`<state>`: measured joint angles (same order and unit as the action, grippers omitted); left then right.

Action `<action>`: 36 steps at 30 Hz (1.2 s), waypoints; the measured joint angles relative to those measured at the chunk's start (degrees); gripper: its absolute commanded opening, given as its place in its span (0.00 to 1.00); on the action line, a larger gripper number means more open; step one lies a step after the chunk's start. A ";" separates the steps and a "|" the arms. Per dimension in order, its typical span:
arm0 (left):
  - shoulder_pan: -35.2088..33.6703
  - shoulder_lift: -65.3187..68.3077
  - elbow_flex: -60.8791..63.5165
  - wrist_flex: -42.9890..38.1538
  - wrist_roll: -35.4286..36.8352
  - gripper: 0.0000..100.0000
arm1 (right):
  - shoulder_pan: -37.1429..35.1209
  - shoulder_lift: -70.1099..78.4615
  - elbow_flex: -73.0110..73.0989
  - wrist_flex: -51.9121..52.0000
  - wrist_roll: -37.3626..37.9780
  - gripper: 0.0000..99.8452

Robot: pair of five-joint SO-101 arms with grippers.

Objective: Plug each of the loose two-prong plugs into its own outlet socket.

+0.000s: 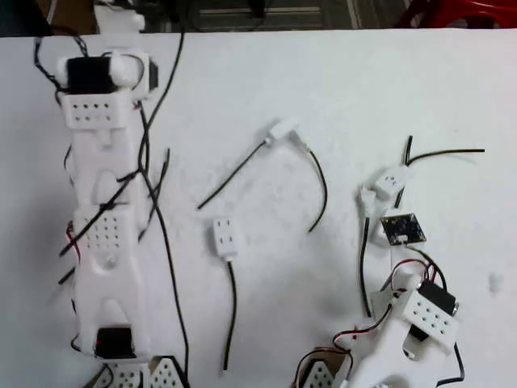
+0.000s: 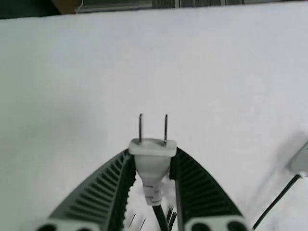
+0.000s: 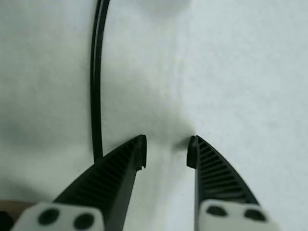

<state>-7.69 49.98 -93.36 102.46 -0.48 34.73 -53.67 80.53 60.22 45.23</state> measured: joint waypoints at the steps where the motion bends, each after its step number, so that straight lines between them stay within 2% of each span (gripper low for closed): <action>1: 0.00 -1.41 0.00 0.00 0.62 0.02 | 0.00 0.00 0.00 0.00 0.00 0.15; 13: 0.00 -23.47 0.00 0.00 4.48 0.02 | 0.00 0.00 0.00 0.00 0.00 0.15; 16: 0.00 -31.12 3.87 0.00 4.57 0.02 | 0.00 0.00 0.00 0.00 0.00 0.15; 22: 0.26 -49.49 25.14 0.00 10.37 0.02 | 0.00 0.00 0.00 0.00 0.00 0.15; 26: 5.27 -62.33 40.26 -1.58 11.69 0.02 | 0.00 0.00 0.00 0.00 0.00 0.15; 36: 17.76 -91.60 78.07 -18.55 11.87 0.02 | 0.00 0.00 0.00 0.00 0.00 0.15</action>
<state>10.07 -41.63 -15.30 83.91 11.38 34.73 -53.67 80.53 60.22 45.23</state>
